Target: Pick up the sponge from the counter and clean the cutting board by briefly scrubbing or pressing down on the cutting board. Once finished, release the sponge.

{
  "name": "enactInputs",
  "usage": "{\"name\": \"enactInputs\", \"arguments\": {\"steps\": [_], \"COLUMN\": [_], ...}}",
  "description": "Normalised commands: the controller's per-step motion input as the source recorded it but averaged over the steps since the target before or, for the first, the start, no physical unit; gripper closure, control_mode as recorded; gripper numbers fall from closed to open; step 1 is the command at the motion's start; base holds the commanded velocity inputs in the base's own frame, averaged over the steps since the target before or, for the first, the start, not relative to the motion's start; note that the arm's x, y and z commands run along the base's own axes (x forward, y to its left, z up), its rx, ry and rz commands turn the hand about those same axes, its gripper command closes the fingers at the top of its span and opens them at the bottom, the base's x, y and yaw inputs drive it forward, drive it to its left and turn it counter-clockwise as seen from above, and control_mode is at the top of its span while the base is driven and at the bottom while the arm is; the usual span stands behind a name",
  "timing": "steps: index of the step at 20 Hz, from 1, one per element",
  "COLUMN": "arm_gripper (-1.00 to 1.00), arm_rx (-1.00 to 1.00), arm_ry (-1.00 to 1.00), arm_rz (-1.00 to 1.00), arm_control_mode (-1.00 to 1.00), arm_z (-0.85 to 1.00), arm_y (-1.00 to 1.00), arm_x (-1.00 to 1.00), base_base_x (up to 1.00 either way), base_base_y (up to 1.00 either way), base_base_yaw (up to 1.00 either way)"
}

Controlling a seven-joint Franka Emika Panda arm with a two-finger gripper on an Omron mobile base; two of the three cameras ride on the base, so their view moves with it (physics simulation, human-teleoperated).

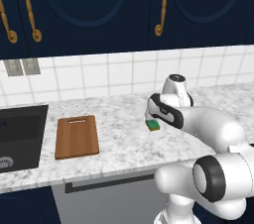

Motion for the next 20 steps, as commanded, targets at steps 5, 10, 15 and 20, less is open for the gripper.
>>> {"name": "enactInputs", "arguments": {"steps": [5, 10, 15, 20], "arm_gripper": [-1.0, -1.0, -1.0, -1.0], "arm_rx": [0.0, 0.01, 0.0, 0.0], "arm_ry": [0.01, 0.0, 0.01, 0.02], "arm_rz": [0.01, 0.01, 0.0, 0.0], "arm_control_mode": [-1.0, -1.0, -1.0, -1.0], "arm_z": [-0.3, -0.18, -0.17, -0.18], "arm_y": [0.0, 0.0, 0.0, 0.02], "arm_x": [0.2, 0.21, 0.35, 0.29], "base_base_x": [0.0, 0.0, 0.0, 0.0], "base_base_y": [0.0, 0.0, 0.0, 0.0], "base_base_yaw": [0.0, 0.0, 0.0, 0.0]}}
